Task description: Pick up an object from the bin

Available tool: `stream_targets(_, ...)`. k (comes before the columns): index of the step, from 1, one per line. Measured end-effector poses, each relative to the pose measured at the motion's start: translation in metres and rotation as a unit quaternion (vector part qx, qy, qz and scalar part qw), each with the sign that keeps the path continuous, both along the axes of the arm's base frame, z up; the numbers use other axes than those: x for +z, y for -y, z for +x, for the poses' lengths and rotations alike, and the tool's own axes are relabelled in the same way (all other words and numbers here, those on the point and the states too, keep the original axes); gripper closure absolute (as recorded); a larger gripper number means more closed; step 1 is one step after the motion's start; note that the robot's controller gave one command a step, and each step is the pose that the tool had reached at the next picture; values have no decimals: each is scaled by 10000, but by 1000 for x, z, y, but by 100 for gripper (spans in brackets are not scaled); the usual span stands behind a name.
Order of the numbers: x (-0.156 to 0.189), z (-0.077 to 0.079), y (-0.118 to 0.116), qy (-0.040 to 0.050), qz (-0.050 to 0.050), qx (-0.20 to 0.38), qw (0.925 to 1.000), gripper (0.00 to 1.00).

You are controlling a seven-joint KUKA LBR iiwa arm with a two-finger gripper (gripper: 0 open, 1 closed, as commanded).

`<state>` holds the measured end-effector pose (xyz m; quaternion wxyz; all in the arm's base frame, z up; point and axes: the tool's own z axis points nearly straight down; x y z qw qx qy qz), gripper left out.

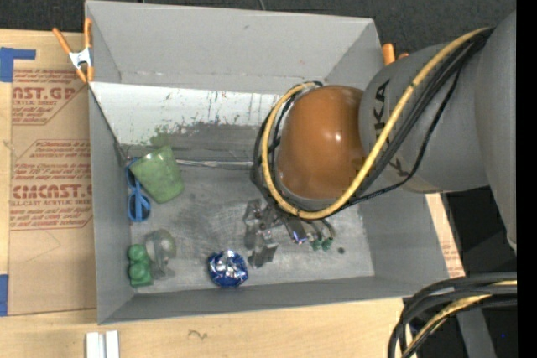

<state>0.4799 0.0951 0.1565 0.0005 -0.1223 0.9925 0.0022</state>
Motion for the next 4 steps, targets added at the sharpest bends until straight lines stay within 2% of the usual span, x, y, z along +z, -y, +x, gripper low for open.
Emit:
stream_targets(1, -1, 1, 4, -1, -19, -29, 10000, 0)
stream_targets(2, -82, 8, -21, 107, -12, 1118, 9937, 0)
stream_targets(3, -85, 4, -21, 48, -11, 1120, 9937, 100)
stream_targets(4, -82, 8, -22, 126, 2, 1117, 9937, 0)
